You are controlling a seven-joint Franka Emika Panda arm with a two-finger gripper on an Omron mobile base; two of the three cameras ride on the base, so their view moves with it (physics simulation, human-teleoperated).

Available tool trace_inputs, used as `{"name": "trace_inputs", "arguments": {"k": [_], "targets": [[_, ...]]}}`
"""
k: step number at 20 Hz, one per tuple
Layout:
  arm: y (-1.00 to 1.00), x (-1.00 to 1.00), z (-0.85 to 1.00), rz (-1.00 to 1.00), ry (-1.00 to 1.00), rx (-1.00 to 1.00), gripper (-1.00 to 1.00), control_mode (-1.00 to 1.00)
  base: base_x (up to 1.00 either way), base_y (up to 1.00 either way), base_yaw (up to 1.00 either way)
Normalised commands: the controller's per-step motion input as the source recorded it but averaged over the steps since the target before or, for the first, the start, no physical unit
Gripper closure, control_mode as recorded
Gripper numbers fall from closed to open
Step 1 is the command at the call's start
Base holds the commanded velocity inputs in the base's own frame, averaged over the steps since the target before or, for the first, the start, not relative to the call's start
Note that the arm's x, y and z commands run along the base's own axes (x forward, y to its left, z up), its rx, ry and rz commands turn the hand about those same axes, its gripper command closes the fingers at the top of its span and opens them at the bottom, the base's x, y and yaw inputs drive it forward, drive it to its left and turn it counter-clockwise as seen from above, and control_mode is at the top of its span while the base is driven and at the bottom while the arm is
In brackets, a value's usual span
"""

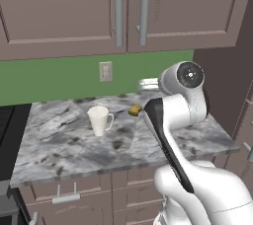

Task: Pick the pan from the cabinet and place it on the stove. Then turn on the stove burner for the pan.

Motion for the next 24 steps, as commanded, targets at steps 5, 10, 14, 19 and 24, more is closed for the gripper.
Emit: {"name": "trace_inputs", "arguments": {"k": [5,10,14,19,24], "targets": [[0.08,0.0,0.65,-0.07,-0.09,0.0,-1.0,-1.0,0.0,0.0,0.0],[0.02,0.0,0.67,-0.05,-0.07,0.0,-1.0,-1.0,0.0,0.0,0.0],[0.0,0.0,0.55,-0.01,-0.11,0.0,-1.0,-1.0,0.0,0.0,0.0],[0.0,-0.04,0.4,0.0,-0.16,0.0,-1.0,-1.0,0.0,0.0,0.0],[0.02,-0.03,0.42,0.0,-0.14,0.0,-1.0,-1.0,0.0,0.0,0.0]]}}
